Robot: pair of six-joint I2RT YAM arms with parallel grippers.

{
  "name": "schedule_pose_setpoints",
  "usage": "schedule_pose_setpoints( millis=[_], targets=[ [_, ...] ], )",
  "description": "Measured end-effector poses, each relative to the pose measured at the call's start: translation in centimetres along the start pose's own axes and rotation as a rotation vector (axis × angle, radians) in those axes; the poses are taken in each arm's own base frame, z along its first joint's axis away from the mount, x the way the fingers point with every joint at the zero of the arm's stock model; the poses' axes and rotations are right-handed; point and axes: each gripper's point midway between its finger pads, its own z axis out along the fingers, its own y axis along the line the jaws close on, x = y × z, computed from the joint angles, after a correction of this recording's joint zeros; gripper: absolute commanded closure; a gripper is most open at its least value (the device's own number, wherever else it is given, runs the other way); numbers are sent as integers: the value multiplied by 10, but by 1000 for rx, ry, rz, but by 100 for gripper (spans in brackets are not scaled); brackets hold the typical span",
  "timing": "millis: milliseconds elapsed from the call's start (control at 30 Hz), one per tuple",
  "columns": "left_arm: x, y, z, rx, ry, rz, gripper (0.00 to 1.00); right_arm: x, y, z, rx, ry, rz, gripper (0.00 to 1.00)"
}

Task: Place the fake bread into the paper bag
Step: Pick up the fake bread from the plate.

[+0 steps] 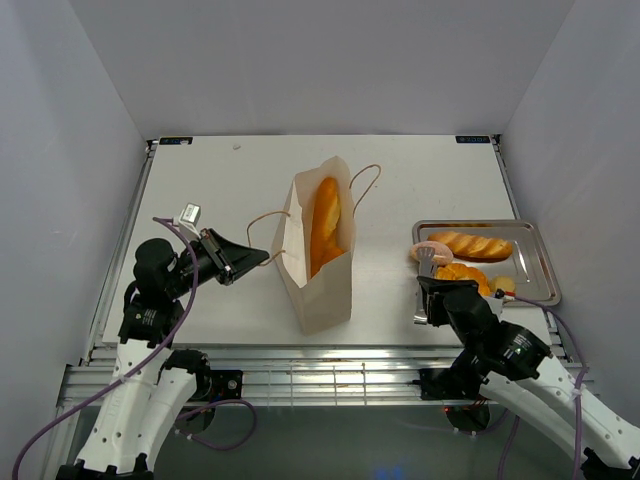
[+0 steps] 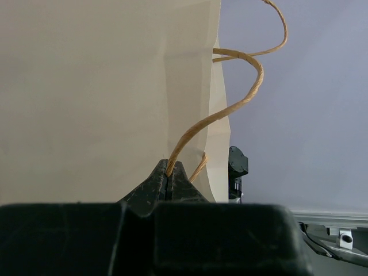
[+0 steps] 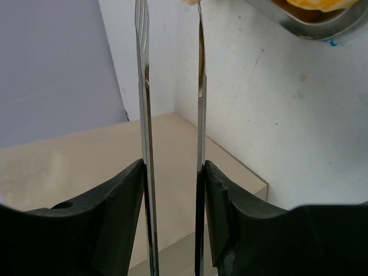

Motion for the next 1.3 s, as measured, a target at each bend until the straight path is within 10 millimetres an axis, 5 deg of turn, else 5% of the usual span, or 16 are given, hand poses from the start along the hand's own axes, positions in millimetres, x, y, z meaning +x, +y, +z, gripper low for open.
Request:
schedule_pose_setpoints(
  millis=[333, 567, 833, 1133, 1300],
  targets=[
    [-2, 0, 5, -64, 45, -69, 100, -4, 43, -29, -36, -3, 24, 56],
    [-8, -1, 16, -121, 107, -146, 100, -19, 28, -37, 64, -66, -44, 60],
    [-2, 9, 25, -181, 204, -286, 100, -36, 33, -54, 161, -154, -126, 65],
    [-10, -13, 34, -173, 280, -347, 100, -52, -13, -45, 299, -220, -225, 64],
    [-14, -19, 40, -172, 321, -368, 100, -44, 11, -30, 378, -312, -302, 63]
  ],
)
